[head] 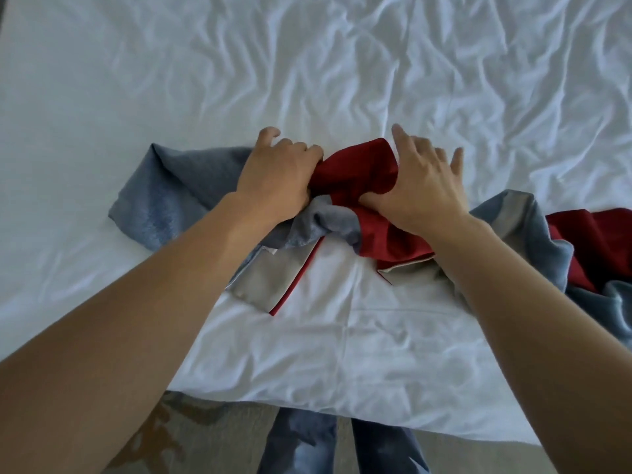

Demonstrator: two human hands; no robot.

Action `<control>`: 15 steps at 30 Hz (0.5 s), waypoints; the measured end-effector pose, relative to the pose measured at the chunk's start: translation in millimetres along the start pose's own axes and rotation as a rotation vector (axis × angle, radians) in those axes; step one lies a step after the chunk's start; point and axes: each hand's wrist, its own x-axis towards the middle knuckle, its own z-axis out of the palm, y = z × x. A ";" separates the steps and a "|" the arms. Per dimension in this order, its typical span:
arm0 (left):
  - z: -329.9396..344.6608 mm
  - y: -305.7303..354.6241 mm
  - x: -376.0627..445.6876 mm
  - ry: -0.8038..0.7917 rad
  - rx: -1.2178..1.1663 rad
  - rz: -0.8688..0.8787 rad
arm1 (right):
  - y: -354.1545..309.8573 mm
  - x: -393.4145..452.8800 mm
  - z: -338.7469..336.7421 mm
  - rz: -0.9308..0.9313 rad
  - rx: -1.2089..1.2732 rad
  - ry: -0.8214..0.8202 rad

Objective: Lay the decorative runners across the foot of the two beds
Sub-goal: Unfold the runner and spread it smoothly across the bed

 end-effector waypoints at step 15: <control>-11.0 2.4 -23.9 0.253 0.023 0.018 | -22.9 6.4 -13.2 -0.277 -0.077 0.015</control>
